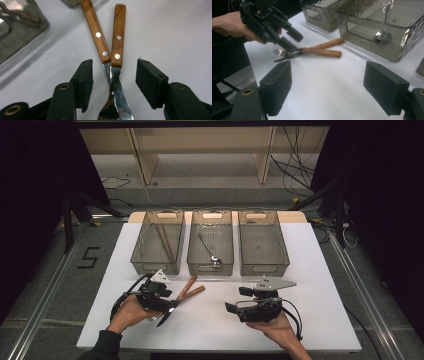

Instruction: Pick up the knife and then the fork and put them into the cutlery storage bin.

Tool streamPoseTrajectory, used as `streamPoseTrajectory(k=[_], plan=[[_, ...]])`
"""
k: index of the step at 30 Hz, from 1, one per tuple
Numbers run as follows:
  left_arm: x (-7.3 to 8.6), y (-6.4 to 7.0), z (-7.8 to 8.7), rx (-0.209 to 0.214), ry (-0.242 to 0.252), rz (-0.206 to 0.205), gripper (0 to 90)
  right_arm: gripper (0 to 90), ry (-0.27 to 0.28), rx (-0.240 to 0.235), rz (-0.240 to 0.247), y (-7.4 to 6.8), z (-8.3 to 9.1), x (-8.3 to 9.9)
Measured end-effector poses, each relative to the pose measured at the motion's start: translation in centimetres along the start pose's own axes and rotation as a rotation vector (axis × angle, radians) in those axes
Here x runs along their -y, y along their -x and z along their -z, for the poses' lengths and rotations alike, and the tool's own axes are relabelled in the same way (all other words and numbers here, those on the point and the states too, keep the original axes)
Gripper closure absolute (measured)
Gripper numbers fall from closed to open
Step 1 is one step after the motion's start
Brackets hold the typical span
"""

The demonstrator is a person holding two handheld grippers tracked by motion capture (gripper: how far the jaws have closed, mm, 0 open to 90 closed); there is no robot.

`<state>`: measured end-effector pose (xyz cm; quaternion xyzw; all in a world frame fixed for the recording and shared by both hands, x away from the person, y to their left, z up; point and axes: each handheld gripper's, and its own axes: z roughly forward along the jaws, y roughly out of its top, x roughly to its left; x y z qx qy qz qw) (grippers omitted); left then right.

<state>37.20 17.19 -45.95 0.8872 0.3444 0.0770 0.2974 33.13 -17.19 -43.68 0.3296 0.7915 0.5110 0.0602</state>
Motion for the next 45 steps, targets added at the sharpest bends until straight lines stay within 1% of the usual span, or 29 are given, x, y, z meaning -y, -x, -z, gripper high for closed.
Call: streamPoseTrajectory(k=[4,6,7,10,14,15,18,20,21,24,26,27,30,34,36,38,39,40,41,42,43,45], plan=[[0.1,0.2,-0.6,-0.006,-0.015,-0.014,53.2,23.6,-0.003,0.003,0.001,-0.1,0.0,0.1],[0.2,0.3,-0.9,-0.017,-0.026,-0.034,53.8,23.6,-0.005,0.005,0.004,-0.1,0.1,0.1],[0.2,0.4,-1.0,-0.022,-0.025,-0.037,54.2,23.7,-0.004,0.008,0.003,-0.2,0.1,0.1],[0.4,0.3,-1.2,-0.021,-0.036,-0.056,57.7,23.9,-0.002,0.013,0.003,-0.3,0.1,0.1],[0.5,0.2,-1.6,-0.023,-0.038,-0.056,63.8,24.1,-0.010,0.018,0.006,-0.3,0.0,0.2],[0.5,0.1,-1.7,-0.024,-0.044,-0.063,65.3,24.2,-0.010,0.019,0.004,-0.2,0.0,0.2],[0.4,0.2,-1.8,-0.014,-0.042,-0.058,70.7,24.4,-0.011,0.019,-0.004,-0.1,0.0,0.3],[0.4,0.1,-1.8,-0.013,-0.044,-0.057,71.8,24.4,-0.013,0.021,-0.003,0.0,-0.1,0.4],[0.5,0.1,-1.7,-0.013,-0.036,-0.049,72.5,24.5,-0.013,0.021,-0.003,0.0,-0.1,0.4],[0.5,0.0,-1.5,-0.010,-0.033,-0.039,74.4,24.6,-0.013,0.020,-0.001,-0.1,-0.1,0.4],[0.5,-0.1,-1.4,0.001,-0.031,-0.035,76.8,24.6,-0.016,0.020,-0.001,-0.2,-0.2,0.4],[0.5,-0.1,-1.4,0.005,-0.028,-0.026,76.7,24.6,-0.017,0.020,-0.001,-0.2,-0.2,0.4],[0.6,-0.2,-1.4,0.013,-0.027,-0.019,76.9,24.7,-0.018,0.018,0.003,-0.2,-0.3,0.4],[0.5,-0.2,-1.2,0.010,-0.041,-0.029,77.3,24.8,-0.020,0.018,0.002,-0.1,-0.3,0.4],[0.5,-0.2,-1.2,0.014,-0.039,-0.025,77.5,24.9,-0.021,0.021,0.000,-0.1,-0.3,0.4],[0.5,-0.1,-1.1,0.033,-0.015,-0.025,78.7,25.0,-0.020,0.022,0.000,-0.1,-0.3,0.4],[0.4,-0.1,-0.8,0.049,0.008,-0.026,82.0,25.0,-0.021,0.022,-0.001,-0.1,-0.4,0.4],[0.3,0.0,-0.6,0.031,0.017,-0.018,88.5,25.0,-0.022,0.022,-0.001,-0.1,-0.4,0.4],[0.2,0.1,-0.5,0.009,0.014,-0.018,88.7,25.0,-0.022,0.022,0.000,-0.1,-0.4,0.4],[0.2,0.0,-0.5,0.011,0.007,-0.020,88.9,25.0,-0.022,0.022,-0.001,-0.1,-0.4,0.4],[0.3,-0.1,-0.5,0.025,0.004,-0.017,88.9,25.0,-0.021,0.021,-0.001,-0.1,-0.4,0.4],[0.5,-0.2,-0.6,0.034,0.001,-0.013,88.9,25.0,-0.023,0.021,0.000,-0.1,-0.4,0.4]])
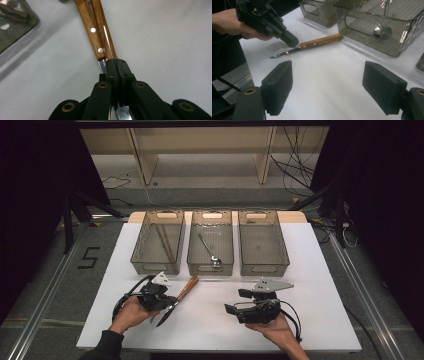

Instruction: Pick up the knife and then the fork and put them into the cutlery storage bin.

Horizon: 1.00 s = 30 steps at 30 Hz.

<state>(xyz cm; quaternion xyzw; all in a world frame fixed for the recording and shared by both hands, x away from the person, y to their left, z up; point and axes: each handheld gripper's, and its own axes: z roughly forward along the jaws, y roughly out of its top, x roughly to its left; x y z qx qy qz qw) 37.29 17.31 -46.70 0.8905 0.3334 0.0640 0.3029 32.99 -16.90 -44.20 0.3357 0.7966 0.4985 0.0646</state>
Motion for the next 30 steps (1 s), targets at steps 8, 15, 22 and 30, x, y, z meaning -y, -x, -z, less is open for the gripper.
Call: streamPoseTrajectory(k=[8,15,22,30], plan=[[0.0,0.3,-0.8,0.006,-0.032,-0.002,86.6,25.0,0.000,0.000,0.004,0.0,-0.1,0.0],[0.0,0.4,-0.9,-0.008,-0.046,-0.013,86.8,25.1,-0.003,0.000,0.003,0.0,-0.1,0.0],[-0.1,0.5,-0.7,-0.019,-0.035,-0.019,88.6,25.1,-0.003,-0.002,0.003,-0.1,-0.2,0.0],[-1.5,2.0,1.4,0.044,0.022,-0.042,88.9,25.3,0.010,-0.002,0.029,-0.6,0.0,-0.4]])
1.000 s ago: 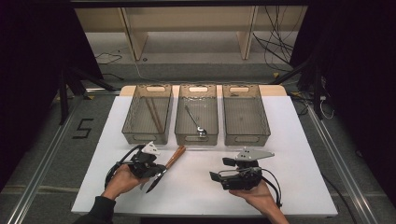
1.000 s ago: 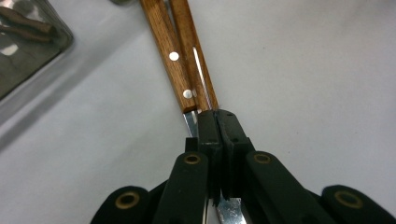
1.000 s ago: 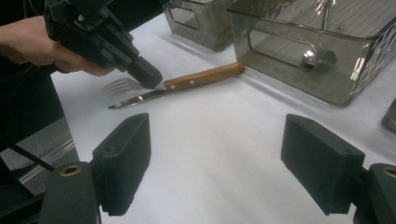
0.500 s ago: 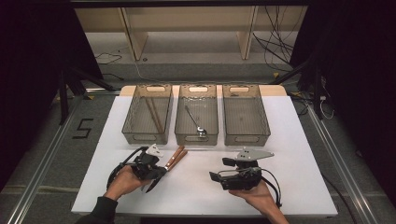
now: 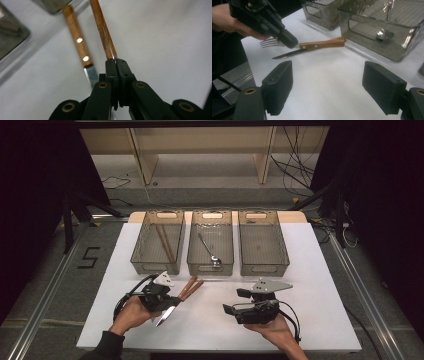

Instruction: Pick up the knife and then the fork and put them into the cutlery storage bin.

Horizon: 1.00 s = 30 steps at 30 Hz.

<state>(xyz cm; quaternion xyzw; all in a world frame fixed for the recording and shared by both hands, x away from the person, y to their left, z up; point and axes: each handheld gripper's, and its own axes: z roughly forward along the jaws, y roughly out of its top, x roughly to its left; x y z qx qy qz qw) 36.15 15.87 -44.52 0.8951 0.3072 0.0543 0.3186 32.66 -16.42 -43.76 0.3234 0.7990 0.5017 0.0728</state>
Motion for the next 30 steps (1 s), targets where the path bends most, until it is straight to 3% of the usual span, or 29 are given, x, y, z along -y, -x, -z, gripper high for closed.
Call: streamPoseTrajectory(k=[15,20,22,26,30], plan=[[-3.4,2.8,-0.6,0.110,-0.032,-0.099,88.9,24.8,-0.016,0.006,0.133,-2.2,-1.0,-0.2],[-4.9,3.6,-0.8,0.141,-0.039,-0.124,88.9,24.3,-0.015,0.039,0.259,-3.1,-1.3,0.0],[-5.4,4.0,-0.8,0.154,-0.040,-0.137,88.9,24.3,-0.006,0.041,0.283,-3.4,-1.4,0.1],[-5.3,4.1,-1.0,0.176,-0.045,-0.138,88.9,24.3,-0.003,0.091,0.356,-4.2,-1.5,0.2],[-5.1,4.0,-1.1,0.179,-0.053,-0.131,88.9,24.6,-0.010,0.111,0.427,-4.8,-1.8,0.4]])
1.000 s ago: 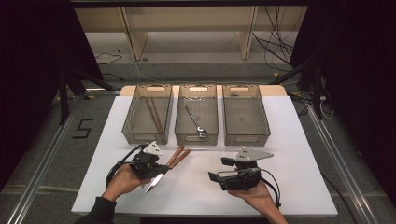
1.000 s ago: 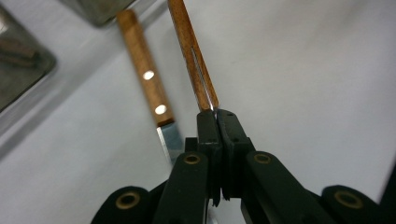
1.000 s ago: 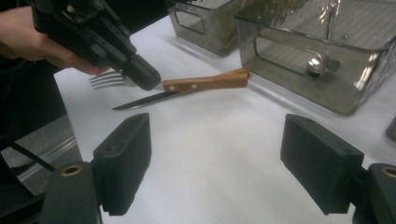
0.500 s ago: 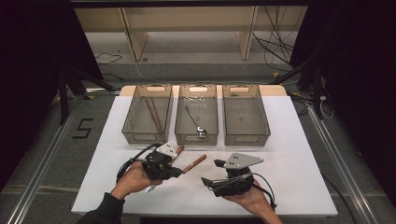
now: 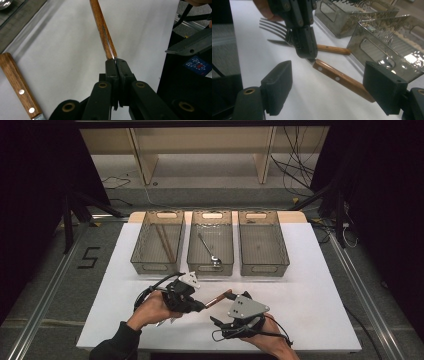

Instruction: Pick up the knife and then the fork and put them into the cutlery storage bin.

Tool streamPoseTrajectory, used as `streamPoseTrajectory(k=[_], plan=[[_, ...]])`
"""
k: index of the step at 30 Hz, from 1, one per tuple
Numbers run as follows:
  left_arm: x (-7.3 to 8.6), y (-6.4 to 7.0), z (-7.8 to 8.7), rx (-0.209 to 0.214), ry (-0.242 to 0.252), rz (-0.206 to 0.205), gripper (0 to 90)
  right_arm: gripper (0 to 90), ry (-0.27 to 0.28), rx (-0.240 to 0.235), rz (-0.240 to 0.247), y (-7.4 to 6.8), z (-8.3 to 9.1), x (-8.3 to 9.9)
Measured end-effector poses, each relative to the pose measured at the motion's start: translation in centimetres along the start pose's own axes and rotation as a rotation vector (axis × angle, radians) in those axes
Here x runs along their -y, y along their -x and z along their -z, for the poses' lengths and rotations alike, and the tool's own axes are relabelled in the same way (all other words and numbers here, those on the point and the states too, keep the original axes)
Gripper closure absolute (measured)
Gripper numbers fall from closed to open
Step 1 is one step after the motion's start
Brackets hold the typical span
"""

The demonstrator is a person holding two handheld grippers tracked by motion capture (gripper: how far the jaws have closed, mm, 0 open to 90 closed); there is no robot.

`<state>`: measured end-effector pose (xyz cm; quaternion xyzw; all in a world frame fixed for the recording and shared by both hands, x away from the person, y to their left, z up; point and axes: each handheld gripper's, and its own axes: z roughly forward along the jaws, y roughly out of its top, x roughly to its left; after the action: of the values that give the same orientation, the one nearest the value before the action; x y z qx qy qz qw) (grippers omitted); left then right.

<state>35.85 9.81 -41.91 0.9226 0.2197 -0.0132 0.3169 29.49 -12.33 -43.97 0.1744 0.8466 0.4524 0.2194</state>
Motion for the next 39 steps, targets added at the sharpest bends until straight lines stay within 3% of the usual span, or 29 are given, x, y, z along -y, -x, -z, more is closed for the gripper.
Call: streamPoseTrajectory(k=[6,9,14,18,22,32,35,39], plan=[[-0.1,0.3,0.1,0.014,0.002,-0.008,88.9,25.3,-0.037,0.057,0.143,-1.5,-0.6,0.0],[-0.1,0.4,0.0,0.027,-0.006,-0.014,88.9,25.8,-0.054,0.059,0.182,-1.9,-0.9,0.1],[-0.1,0.8,-0.2,0.037,-0.021,-0.029,88.9,28.7,-0.061,0.095,0.246,-2.3,-1.0,0.3],[-0.3,1.2,-0.2,0.048,-0.022,-0.043,88.9,32.0,-0.079,0.134,0.324,-2.8,-1.3,0.5],[-0.4,1.5,0.0,0.057,-0.028,-0.057,88.9,37.5,-0.102,0.164,0.404,-3.4,-1.5,0.8],[-0.5,2.0,0.1,0.082,-0.028,-0.065,88.9,53.6,-0.127,0.214,0.506,-4.2,-2.0,1.5],[-0.4,2.0,0.0,0.088,-0.033,-0.064,88.9,58.8,-0.140,0.223,0.576,-4.2,-2.0,1.5],[-0.4,1.9,0.0,0.106,-0.038,-0.065,88.9,64.8,-0.138,0.231,0.612,-4.5,-2.1,1.7]])
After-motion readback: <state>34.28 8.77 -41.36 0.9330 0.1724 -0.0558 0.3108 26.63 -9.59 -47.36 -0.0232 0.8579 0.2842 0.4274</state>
